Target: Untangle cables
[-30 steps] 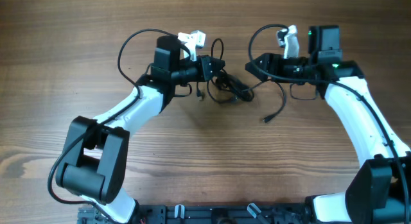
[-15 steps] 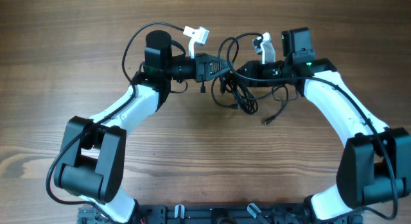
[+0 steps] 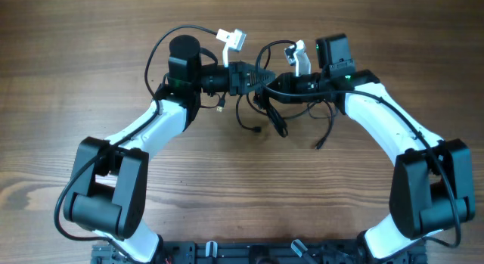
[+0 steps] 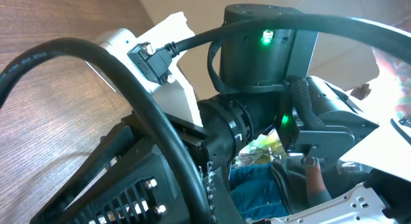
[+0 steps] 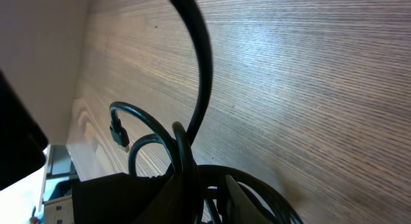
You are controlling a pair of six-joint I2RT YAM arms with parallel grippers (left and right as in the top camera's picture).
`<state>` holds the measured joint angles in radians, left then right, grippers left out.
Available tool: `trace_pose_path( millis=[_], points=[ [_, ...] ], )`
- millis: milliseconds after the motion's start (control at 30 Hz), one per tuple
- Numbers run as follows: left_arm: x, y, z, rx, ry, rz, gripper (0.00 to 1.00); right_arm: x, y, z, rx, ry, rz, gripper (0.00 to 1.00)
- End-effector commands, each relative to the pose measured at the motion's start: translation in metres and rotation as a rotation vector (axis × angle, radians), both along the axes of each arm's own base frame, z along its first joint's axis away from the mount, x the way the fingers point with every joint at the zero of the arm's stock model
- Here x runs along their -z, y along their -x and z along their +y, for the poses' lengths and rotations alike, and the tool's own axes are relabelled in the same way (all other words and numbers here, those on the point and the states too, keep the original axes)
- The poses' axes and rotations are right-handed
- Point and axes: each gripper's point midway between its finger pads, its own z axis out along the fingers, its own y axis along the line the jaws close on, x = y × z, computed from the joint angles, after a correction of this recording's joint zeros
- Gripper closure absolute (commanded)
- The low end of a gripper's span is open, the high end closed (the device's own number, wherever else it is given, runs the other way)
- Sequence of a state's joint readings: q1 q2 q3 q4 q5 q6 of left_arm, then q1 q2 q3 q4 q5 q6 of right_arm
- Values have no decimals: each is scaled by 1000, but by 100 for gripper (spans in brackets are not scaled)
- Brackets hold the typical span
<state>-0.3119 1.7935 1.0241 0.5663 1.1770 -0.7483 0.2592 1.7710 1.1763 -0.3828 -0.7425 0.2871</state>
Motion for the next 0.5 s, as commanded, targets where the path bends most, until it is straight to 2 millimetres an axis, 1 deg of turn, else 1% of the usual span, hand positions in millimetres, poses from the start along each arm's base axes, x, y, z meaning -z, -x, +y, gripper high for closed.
trace_pose_path(
  millis=[0,33,67,100,133,233,300,333,433,467],
  points=[
    [-19,7,0,33,31,-17,96,9,-6,-1,23,31,8,80],
    [-21,6,0,33,35,-22,96,9,-4,1,17,31,7,80],
    [-22,6,0,32,38,-19,96,11,-6,0,38,42,17,85],
    [-22,6,1,31,38,-16,96,15,-8,-5,89,66,46,93],
    [-22,6,1,31,38,-17,96,17,-10,-8,115,81,56,96],
    [-22,3,4,20,37,-17,96,22,-14,-16,161,110,70,96],
    [-21,-5,12,-16,35,-17,96,26,-19,-28,220,152,76,96],
    [-18,-13,19,-53,28,-2,96,23,-25,-40,257,175,60,96],
    [-8,-24,32,-115,3,65,96,8,-34,-67,346,234,17,96],
    [-3,-27,37,-132,-7,96,96,0,-37,-80,390,264,-5,96]
  ],
)
